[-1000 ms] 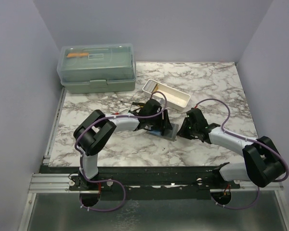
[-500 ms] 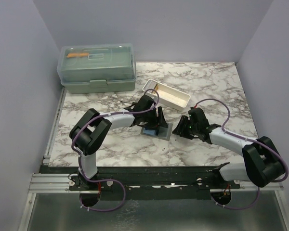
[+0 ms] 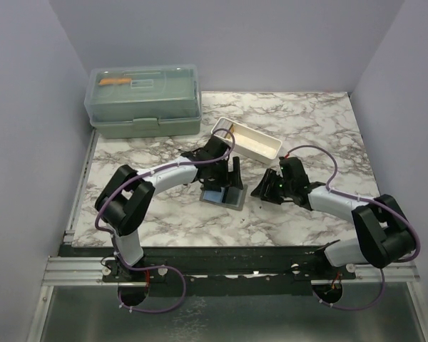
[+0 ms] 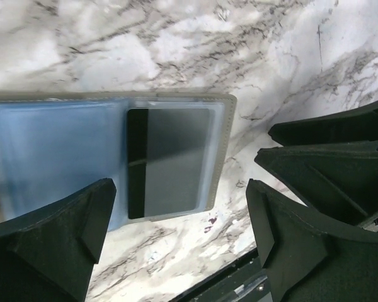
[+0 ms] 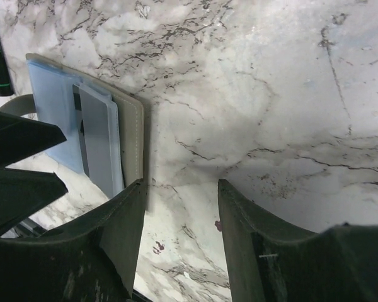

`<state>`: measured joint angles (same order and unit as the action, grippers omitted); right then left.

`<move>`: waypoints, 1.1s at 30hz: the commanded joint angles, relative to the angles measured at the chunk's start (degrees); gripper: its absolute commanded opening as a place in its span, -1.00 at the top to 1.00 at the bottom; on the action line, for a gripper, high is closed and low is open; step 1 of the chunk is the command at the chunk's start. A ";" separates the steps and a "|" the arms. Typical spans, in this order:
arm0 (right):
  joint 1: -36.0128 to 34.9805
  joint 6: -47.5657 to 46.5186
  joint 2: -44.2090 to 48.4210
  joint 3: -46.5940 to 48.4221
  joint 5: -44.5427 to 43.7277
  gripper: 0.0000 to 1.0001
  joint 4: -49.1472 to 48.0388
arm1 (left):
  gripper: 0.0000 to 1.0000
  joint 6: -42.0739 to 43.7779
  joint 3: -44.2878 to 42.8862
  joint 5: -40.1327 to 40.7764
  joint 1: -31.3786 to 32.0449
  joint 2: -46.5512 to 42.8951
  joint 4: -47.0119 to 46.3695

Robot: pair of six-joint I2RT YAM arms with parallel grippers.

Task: Put the credit cards into the card holder
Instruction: Insert the credit card into the card holder.

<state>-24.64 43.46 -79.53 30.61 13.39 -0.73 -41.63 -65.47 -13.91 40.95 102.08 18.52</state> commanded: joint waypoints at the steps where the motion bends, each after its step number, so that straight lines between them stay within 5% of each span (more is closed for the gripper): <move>1: 0.12 -1.67 -2.10 1.44 2.82 -0.05 -1.63 | -0.85 4.17 -2.42 6.62 -0.35 -2.47 6.29; 8: 0.19 -0.35 -4.18 1.34 7.28 0.06 -5.94 | -0.39 2.75 -1.39 3.14 -0.01 1.84 3.39; 12: 0.12 0.51 -5.34 1.00 8.45 0.11 -7.52 | -0.31 1.98 -1.57 2.79 0.43 5.38 2.04; 16: 0.12 1.67 -5.07 -0.13 9.17 0.12 -8.68 | -0.31 -0.65 -0.34 -7.85 0.88 6.61 -3.65; 20: 0.12 3.27 -1.52 -2.31 4.53 0.14 -5.87 | -0.07 -5.48 5.18 -15.40 1.41 1.26 -17.09; 28: 0.21 1.74 4.86 0.66 -10.50 0.16 12.50 | -0.12 -10.73 7.26 -23.01 1.31 1.95 -27.85; 33: 0.22 0.39 6.77 1.94 -10.83 0.06 15.71 | -0.39 -11.47 6.66 -22.73 0.89 1.23 -27.08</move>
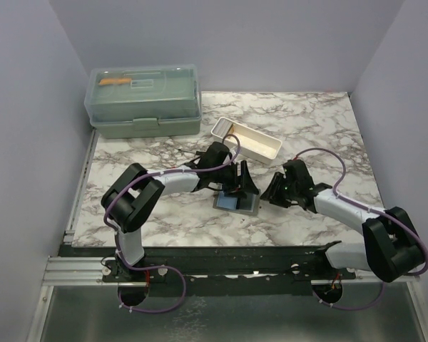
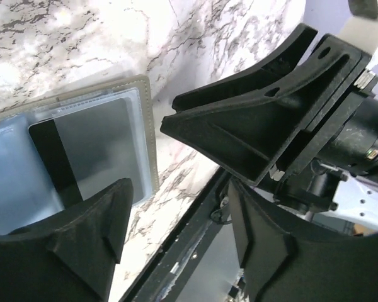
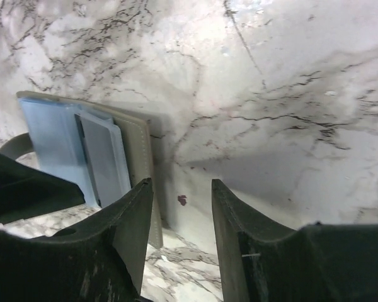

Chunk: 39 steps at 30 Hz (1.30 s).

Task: Put the credit cards into the card holder
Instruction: Insert the credit card into the card holder, then pick up the credit card from the storage box.

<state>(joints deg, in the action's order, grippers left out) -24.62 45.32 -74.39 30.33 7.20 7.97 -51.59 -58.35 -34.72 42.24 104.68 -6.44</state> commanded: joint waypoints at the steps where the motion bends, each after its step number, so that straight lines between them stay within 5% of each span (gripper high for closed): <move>1: 0.19 -1.87 1.71 2.49 -4.10 0.02 7.02 | -0.49 0.27 -0.42 0.08 -0.49 -2.36 -0.03; 5: -0.23 -4.15 1.30 2.78 3.63 -0.07 2.56 | -0.65 7.08 -2.02 8.40 -0.74 -3.65 10.82; 14: -1.04 -1.99 -4.33 2.03 7.77 0.00 -5.30 | -0.48 7.14 -2.56 12.53 -0.97 1.65 12.76; 19: -1.04 -1.94 -7.02 1.38 8.26 0.08 -7.03 | -0.46 6.85 -3.07 8.68 -0.39 3.87 10.79; 26: -1.04 -0.02 -7.84 -0.38 8.91 0.23 -10.07 | -0.40 -2.44 1.19 -5.53 -0.13 3.76 -8.38; 31: -1.04 0.48 -5.76 -0.65 5.98 0.23 -8.29 | -0.42 -3.77 1.19 -8.05 0.01 2.43 -11.21; 39: -1.04 -4.58 1.74 4.17 -4.20 -0.17 8.28 | -0.90 16.63 -11.54 9.40 -3.30 -5.20 22.52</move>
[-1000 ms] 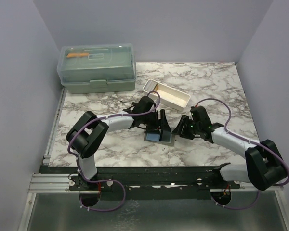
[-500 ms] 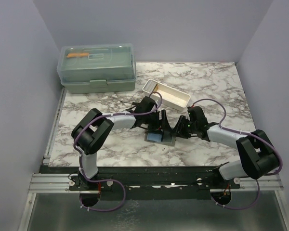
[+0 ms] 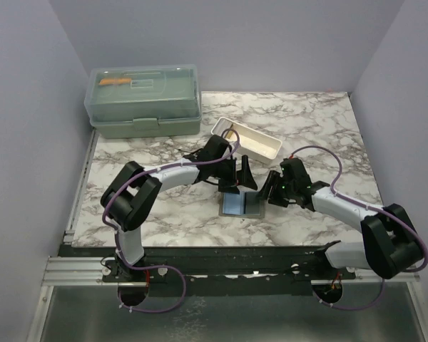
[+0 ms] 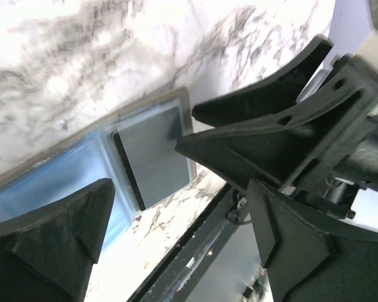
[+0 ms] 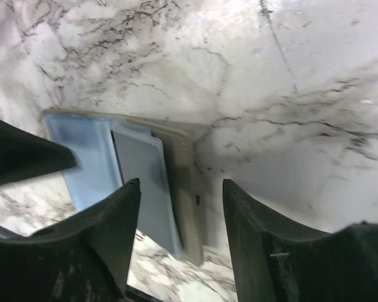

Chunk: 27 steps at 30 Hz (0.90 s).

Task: Put the credit cards into the card holder
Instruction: Pick up the credit card from the storage box.

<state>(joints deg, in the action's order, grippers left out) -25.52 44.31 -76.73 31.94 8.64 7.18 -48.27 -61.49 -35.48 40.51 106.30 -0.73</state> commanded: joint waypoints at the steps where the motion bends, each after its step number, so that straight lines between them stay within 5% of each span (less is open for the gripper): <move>1: -0.12 -4.65 4.81 3.35 -5.76 -0.23 10.06 | -0.91 16.79 -10.83 14.00 -1.81 -7.23 20.52; 6: -0.15 -8.32 6.56 5.89 -5.26 -0.38 10.75 | -0.96 26.72 -22.72 37.32 -3.85 -2.86 29.50; 10: -0.14 -9.50 5.42 6.87 -3.94 -0.38 10.33 | -0.94 34.48 -37.88 49.09 -4.36 8.77 33.32; 19: -0.15 -9.00 6.91 4.58 -1.74 -0.37 8.72 | -0.74 46.44 -71.33 58.94 -4.98 32.10 43.55; 27: -0.15 -8.00 8.42 4.24 -1.86 -0.36 9.04 | -0.64 50.16 -75.44 62.83 -5.01 38.74 44.24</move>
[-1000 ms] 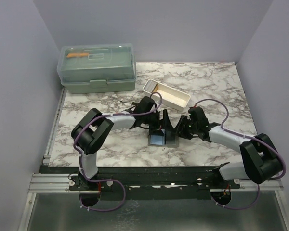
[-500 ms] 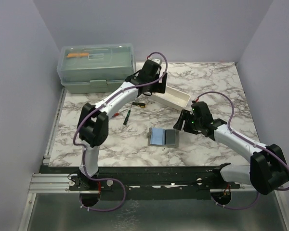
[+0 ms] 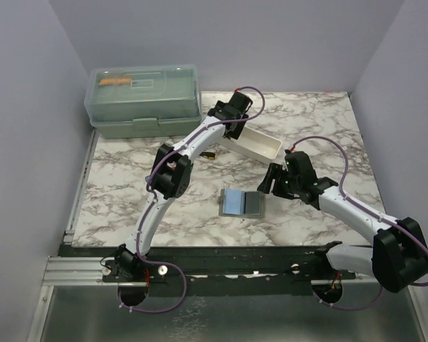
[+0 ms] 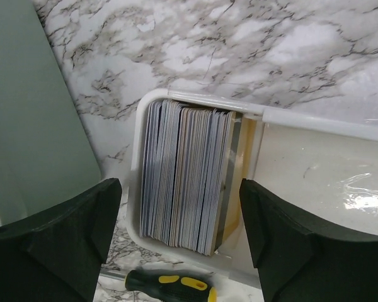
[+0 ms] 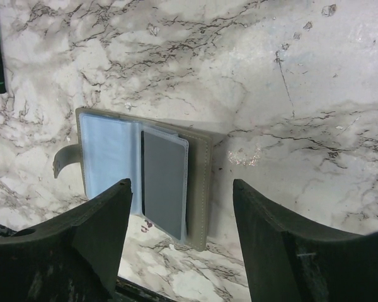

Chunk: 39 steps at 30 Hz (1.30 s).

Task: Put the credit cards into the card holder
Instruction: Pick up the credit card from the storage box.

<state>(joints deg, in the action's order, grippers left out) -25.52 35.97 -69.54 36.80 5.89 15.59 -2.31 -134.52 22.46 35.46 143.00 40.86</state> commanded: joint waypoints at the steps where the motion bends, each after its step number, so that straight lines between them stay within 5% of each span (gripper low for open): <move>1: -0.10 0.38 1.28 -0.52 0.98 -0.36 0.66 | -0.61 4.31 -2.43 5.35 0.07 2.48 2.70; 10: -0.11 1.11 2.49 -0.58 0.76 -0.34 0.69 | -0.05 4.29 -3.67 7.38 0.20 2.35 2.55; 20: -0.15 1.47 1.43 -1.13 1.51 -0.33 -0.39 | 0.01 4.34 -3.25 8.01 0.54 0.65 2.46; 23: -0.15 1.48 1.51 -1.33 1.57 -0.32 -0.39 | -0.20 4.58 -2.87 8.45 0.91 0.65 2.45; 29: -0.14 1.57 1.44 -1.45 1.67 -0.33 -0.52 | -0.24 4.32 -2.90 9.54 1.25 0.44 2.36; 39: -0.15 1.56 0.98 -1.55 2.17 -0.32 -1.20 | 0.07 3.66 -2.25 11.12 1.83 -0.81 1.59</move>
<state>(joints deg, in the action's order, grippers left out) -25.52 37.45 -68.20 36.34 6.98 15.49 1.23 -137.23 30.06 37.36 145.18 42.50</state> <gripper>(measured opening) 0.662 0.481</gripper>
